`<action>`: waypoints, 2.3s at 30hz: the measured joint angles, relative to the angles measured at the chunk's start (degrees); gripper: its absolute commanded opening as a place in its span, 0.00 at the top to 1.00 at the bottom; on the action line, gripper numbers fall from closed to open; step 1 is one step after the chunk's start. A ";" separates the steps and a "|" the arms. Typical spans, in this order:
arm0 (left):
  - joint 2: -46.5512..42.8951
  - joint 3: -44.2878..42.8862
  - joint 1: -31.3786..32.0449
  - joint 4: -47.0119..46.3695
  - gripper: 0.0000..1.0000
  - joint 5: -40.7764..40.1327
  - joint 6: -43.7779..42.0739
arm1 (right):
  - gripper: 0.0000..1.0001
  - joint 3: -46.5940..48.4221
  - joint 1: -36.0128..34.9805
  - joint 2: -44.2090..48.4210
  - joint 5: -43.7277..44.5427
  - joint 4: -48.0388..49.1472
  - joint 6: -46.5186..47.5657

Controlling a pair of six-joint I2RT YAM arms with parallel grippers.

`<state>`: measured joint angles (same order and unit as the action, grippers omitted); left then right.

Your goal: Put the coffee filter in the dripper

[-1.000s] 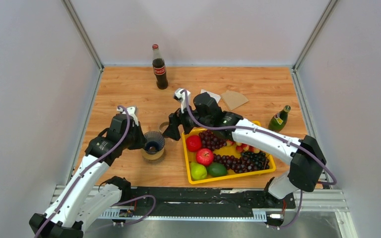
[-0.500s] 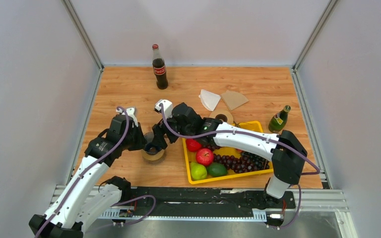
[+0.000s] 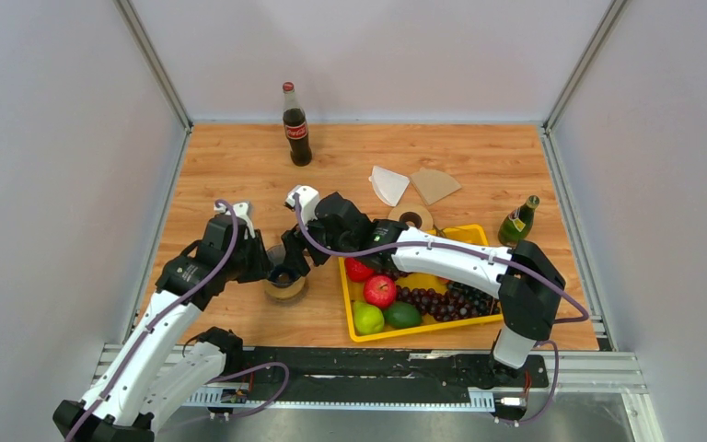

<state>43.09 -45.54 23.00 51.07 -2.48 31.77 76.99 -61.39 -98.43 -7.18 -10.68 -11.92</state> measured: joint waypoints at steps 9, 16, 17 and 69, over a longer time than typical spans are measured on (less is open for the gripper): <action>-0.70 -1.14 0.00 1.44 0.72 -0.07 0.68 | 0.34 0.00 -0.11 -0.02 -0.24 -0.02 0.02; -0.66 -1.14 0.00 1.49 0.80 0.07 1.38 | 0.48 0.70 -0.11 -1.44 -2.25 -0.02 0.09; -0.63 -1.14 0.00 1.49 0.82 0.04 1.40 | 0.50 0.87 -0.11 -1.70 -2.56 -0.02 0.09; 0.35 2.16 0.87 0.90 0.99 -3.65 21.90 | 1.00 -9.68 -0.98 -1.77 5.03 19.58 0.66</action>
<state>43.44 -43.38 23.88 51.96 -6.13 53.67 67.31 -62.37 -100.20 -2.15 8.91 -11.27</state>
